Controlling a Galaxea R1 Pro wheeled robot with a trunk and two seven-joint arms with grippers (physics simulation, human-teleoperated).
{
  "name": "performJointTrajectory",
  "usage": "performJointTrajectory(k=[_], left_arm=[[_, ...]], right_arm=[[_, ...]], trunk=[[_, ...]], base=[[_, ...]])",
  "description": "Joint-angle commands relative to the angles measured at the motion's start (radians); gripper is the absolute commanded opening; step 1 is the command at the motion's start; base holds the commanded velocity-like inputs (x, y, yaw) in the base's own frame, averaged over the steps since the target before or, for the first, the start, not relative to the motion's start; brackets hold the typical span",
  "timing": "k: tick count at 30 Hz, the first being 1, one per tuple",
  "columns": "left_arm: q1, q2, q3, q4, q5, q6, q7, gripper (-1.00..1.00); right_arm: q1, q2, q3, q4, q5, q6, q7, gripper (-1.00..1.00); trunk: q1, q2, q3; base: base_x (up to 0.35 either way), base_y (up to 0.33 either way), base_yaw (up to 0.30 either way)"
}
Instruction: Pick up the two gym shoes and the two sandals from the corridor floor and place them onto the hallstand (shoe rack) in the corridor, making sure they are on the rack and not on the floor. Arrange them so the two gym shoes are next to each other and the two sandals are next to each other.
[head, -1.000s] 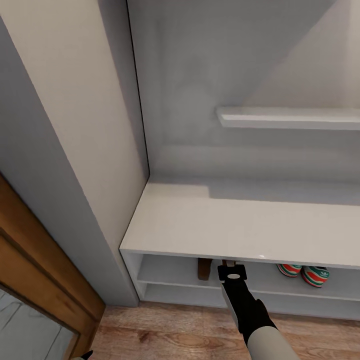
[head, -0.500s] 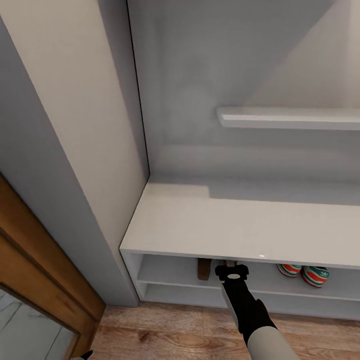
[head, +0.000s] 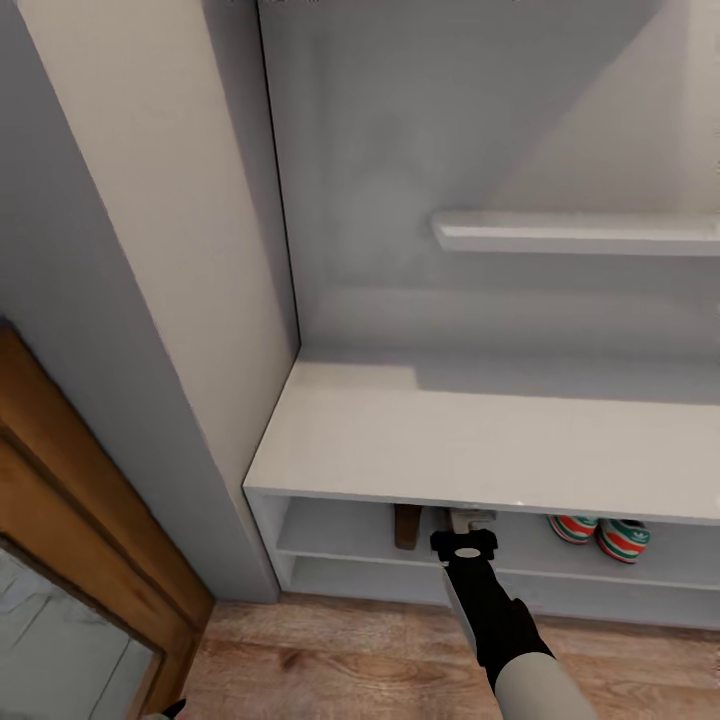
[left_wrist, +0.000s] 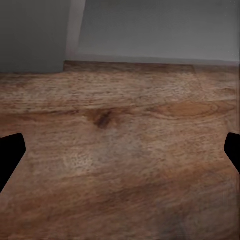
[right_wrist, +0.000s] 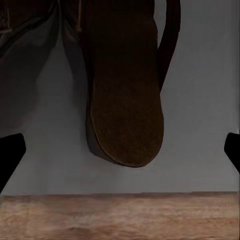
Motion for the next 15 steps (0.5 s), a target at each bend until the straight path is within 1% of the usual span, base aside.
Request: performJointTrajectory(k=[1, 11, 15], left_arm=[[-0.001, -0.001, 0.008, 0.000, -0.007, -0.003, -0.006, 1.00], [-0.001, -0.001, 0.008, -0.001, -0.007, -0.002, -0.005, 1.00], [-0.001, -0.001, 0.008, -0.002, -0.007, -0.002, -0.005, 1.00]], right_arm=[[0.000, 0.001, -0.003, -0.001, 0.009, 0.007, 0.001, 1.00], [0.000, 0.001, -0.003, -0.001, 0.009, 0.007, 0.001, 1.00], [0.000, 0.001, -0.003, -0.001, 0.009, 0.007, 0.001, 1.00]], trunk=[[-0.001, 0.000, -0.001], [-0.001, 0.000, -0.001], [-0.001, 0.000, -0.001]], base=[[-0.279, 0.000, 0.000], [-0.316, -0.001, 0.000], [-0.334, -0.052, 0.000]])
